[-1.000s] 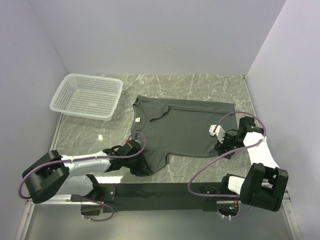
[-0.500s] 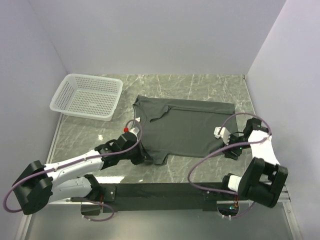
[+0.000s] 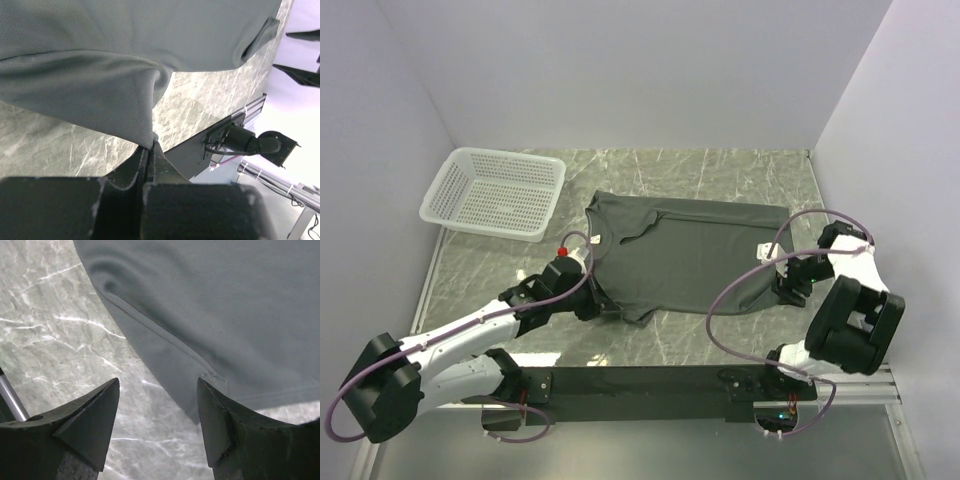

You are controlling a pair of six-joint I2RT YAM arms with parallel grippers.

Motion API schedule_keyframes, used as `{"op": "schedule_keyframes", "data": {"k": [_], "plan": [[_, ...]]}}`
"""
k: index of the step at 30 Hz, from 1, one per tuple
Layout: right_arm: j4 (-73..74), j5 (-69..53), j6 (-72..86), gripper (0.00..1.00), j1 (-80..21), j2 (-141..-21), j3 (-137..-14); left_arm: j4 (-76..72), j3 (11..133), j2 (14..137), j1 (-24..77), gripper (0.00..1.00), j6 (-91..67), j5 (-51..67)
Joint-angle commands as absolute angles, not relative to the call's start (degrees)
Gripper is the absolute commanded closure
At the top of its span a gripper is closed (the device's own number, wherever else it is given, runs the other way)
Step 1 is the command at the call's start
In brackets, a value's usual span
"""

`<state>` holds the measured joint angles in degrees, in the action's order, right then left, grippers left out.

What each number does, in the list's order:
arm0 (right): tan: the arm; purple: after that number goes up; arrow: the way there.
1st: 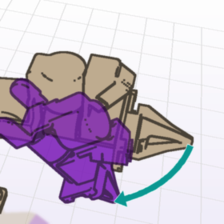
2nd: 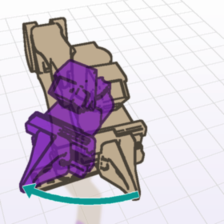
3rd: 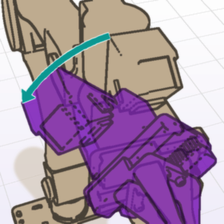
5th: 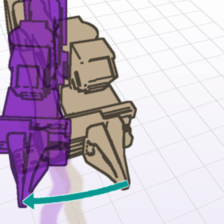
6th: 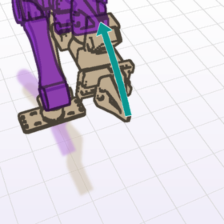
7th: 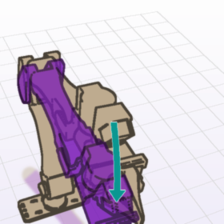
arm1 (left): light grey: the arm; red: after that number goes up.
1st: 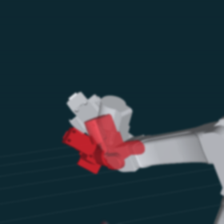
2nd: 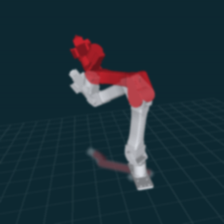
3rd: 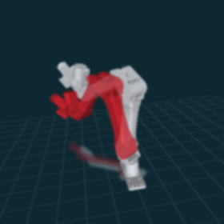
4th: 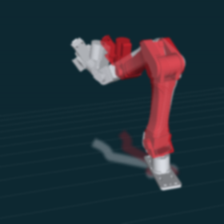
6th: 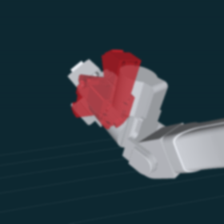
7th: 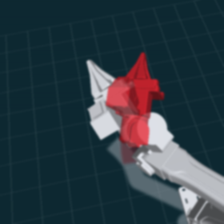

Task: Fold and stack the t-shirts
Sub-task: Fold the tshirt

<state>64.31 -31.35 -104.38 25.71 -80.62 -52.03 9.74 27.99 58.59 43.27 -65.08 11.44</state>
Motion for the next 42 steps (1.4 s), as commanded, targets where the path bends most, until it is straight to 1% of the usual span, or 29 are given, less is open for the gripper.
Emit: {"op": "schedule_keyframes", "data": {"k": [1,6,12,27,30,31,33,34,37,38,40,41,42], "plan": [[67.0,-31.4,-109.9,0.29,26.0,-84.3,-55.6,6.3,27.2,58.5,42.6,0.99,-63.2,14.0],[62.9,-29.0,-108.6,0.30,26.0,-89.3,-58.0,4.1,26.1,59.9,42.2,0.99,-63.1,15.7],[61.2,-27.1,-106.9,0.32,26.4,-94.2,-62.1,2.4,25.1,61.5,41.5,0.99,-63.0,17.2],[59.2,-26.4,-105.6,0.34,26.1,-100.5,-64.2,2.3,25.4,63.3,39.7,0.99,-62.1,18.9],[59.8,-26.4,-105.7,0.40,26.2,-100.5,-64.0,2.5,25.4,63.0,39.8,0.99,-62.4,18.6],[60.1,-26.4,-105.8,0.47,26.2,-100.4,-63.5,2.6,25.5,62.9,39.7,0.99,-62.5,18.5],[60.6,-26.7,-105.7,0.57,26.5,-99.5,-63.1,3.3,25.7,62.5,39.8,0.99,-62.8,18.2],[60.8,-27.6,-105.6,0.67,26.5,-99.0,-62.7,3.9,25.8,62.2,39.7,0.99,-62.7,17.8],[62.0,-30.6,-106.6,0.78,28.0,-95.9,-61.7,6.1,26.9,60.8,39.6,0.99,-62.5,16.8],[62.2,-31.1,-106.8,0.80,28.5,-94.2,-61.4,6.8,27.6,60.0,39.6,0.99,-62.2,16.0],[62.7,-32.3,-106.9,0.87,29.4,-92.5,-60.4,8.9,28.3,59.2,39.1,0.99,-62.1,15.4],[62.8,-33.4,-106.8,0.97,29.6,-91.0,-59.9,9.5,28.8,58.3,38.9,0.99,-62.1,15.0],[63.0,-34.2,-106.7,1.00,29.9,-90.2,-59.5,9.8,28.9,57.7,38.3,0.99,-62.3,14.9]]}}
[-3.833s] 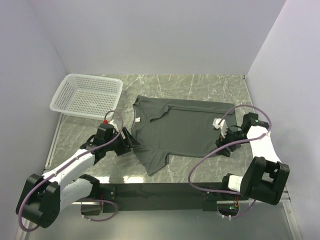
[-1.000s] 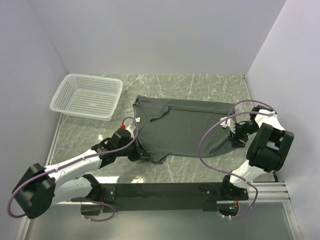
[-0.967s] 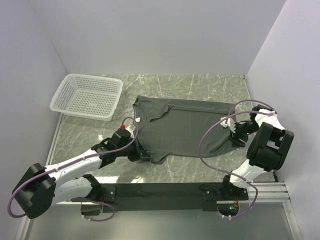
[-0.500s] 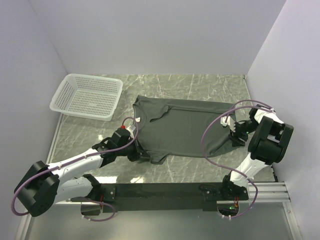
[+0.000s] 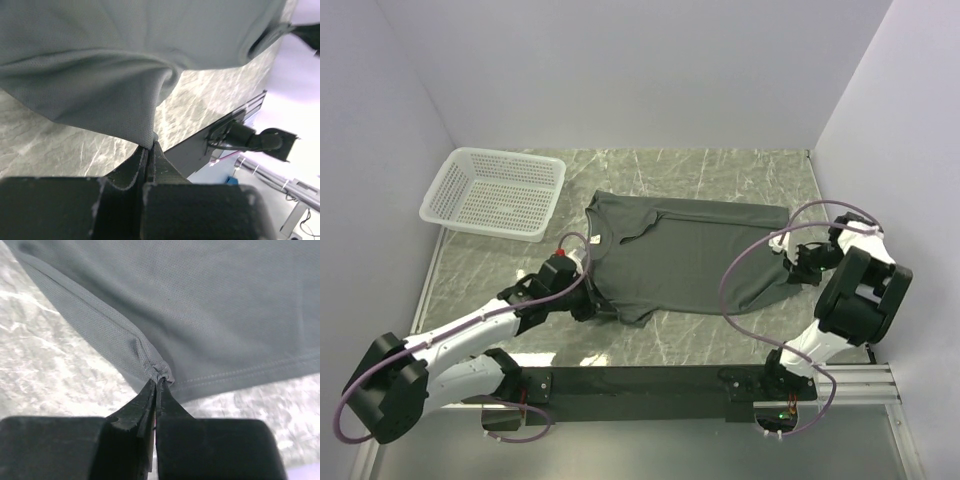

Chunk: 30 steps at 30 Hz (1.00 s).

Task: Fold and stack the t-shirts
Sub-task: Fold the tshirt

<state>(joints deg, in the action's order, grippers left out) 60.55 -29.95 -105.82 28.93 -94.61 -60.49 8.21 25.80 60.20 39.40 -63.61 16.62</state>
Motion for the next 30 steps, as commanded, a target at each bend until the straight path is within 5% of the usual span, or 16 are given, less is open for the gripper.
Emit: {"op": "schedule_keyframes", "data": {"k": [1,20,30], "plan": [[62.8,-34.8,-106.6,1.00,30.3,-89.2,-58.2,10.3,29.1,57.3,38.1,0.99,-62.5,14.9],[53.0,-43.9,-82.5,1.00,35.4,-83.2,-54.1,15.6,41.5,58.5,31.3,0.99,-60.6,16.9],[65.9,-52.4,-94.4,1.00,39.3,-86.9,-59.1,15.3,42.9,64.5,28.9,0.99,-58.5,21.9]]}}
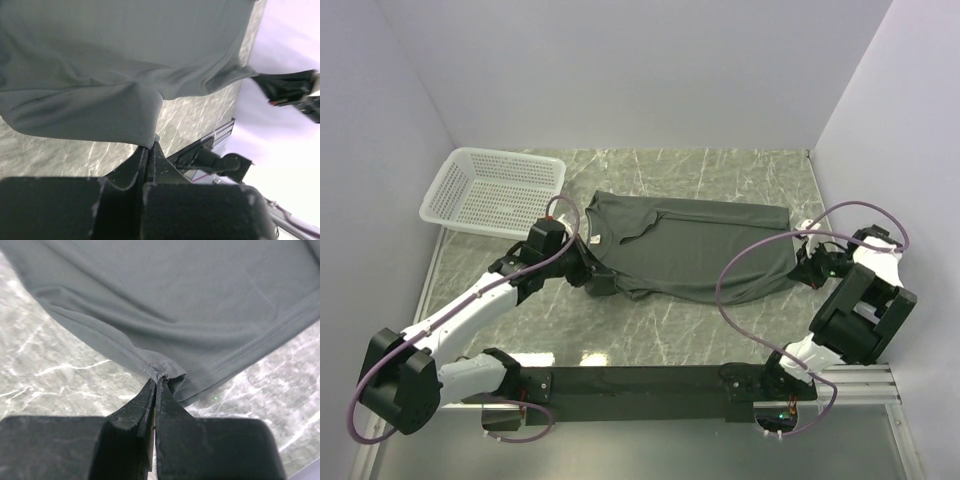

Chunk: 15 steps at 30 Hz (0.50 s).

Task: Fold and stack the t-shirts
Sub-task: Fold the tshirt

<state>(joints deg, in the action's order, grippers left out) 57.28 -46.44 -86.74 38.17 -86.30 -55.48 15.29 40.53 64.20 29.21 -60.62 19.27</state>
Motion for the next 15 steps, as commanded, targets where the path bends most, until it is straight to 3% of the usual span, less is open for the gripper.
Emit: {"op": "schedule_keyframes", "data": {"k": [1,4,8,15], "plan": [[68.0,-53.2,-96.6,1.00,39.6,-87.7,-59.7,16.0,43.0,64.9,28.9,0.99,-57.9,21.9],[73.5,-57.3,-101.0,1.00,41.1,-90.3,-62.4,17.0,43.3,65.5,28.1,0.99,-56.7,21.3],[71.4,-60.4,-95.1,1.00,41.8,-92.0,-63.5,16.8,43.9,66.8,25.8,0.99,-55.6,21.5],[51.5,-60.0,-74.8,1.00,41.9,-89.0,-59.5,16.8,46.3,70.6,23.9,0.99,-53.6,22.1]]}}
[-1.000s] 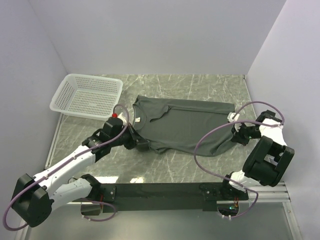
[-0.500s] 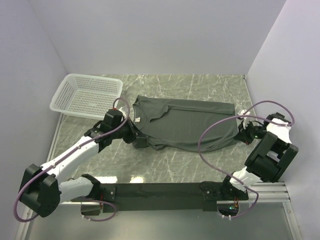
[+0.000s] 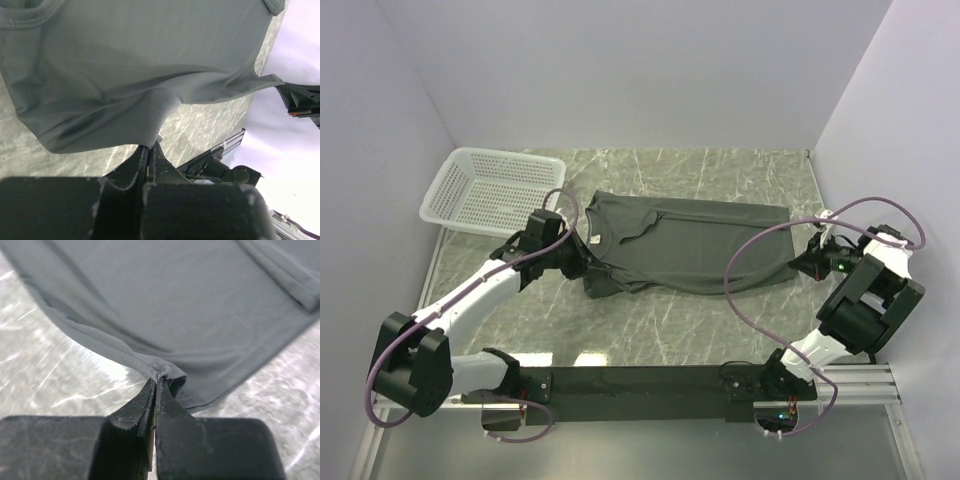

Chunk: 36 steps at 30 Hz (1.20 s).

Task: Fold and stack the t-shirts
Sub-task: Fold the tshirt

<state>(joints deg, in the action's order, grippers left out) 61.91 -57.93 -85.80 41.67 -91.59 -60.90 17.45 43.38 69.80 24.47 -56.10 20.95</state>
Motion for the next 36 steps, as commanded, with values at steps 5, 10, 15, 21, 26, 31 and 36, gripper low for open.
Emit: {"op": "schedule_keyframes", "data": {"k": [5,10,15,21,26,31,36], "plan": [[37.6,-57.0,-56.9,1.00,42.1,-85.5,-56.7,16.6,47.5,72.7,23.6,0.99,-52.7,22.6],[32.5,-55.2,-51.4,1.00,42.1,-85.8,-55.9,15.4,47.5,74.1,23.4,0.99,-53.0,23.2],[31.1,-54.3,-48.9,1.00,41.3,-87.4,-56.0,14.1,48.5,75.5,23.2,0.99,-53.7,24.3],[28.0,-52.3,-45.8,1.00,39.3,-87.7,-55.1,13.0,51.3,77.7,22.3,0.99,-55.2,25.6],[27.0,-51.3,-43.9,1.00,38.2,-89.1,-56.2,13.5,54.4,80.1,21.0,0.99,-54.8,25.9],[26.7,-50.5,-43.2,1.00,37.7,-90.7,-57.0,13.6,57.7,84.1,20.3,0.99,-53.4,26.5],[25.6,-49.8,-42.0,1.00,37.4,-91.0,-56.8,15.7,62.7,88.4,20.0,0.99,-51.2,26.6]]}}
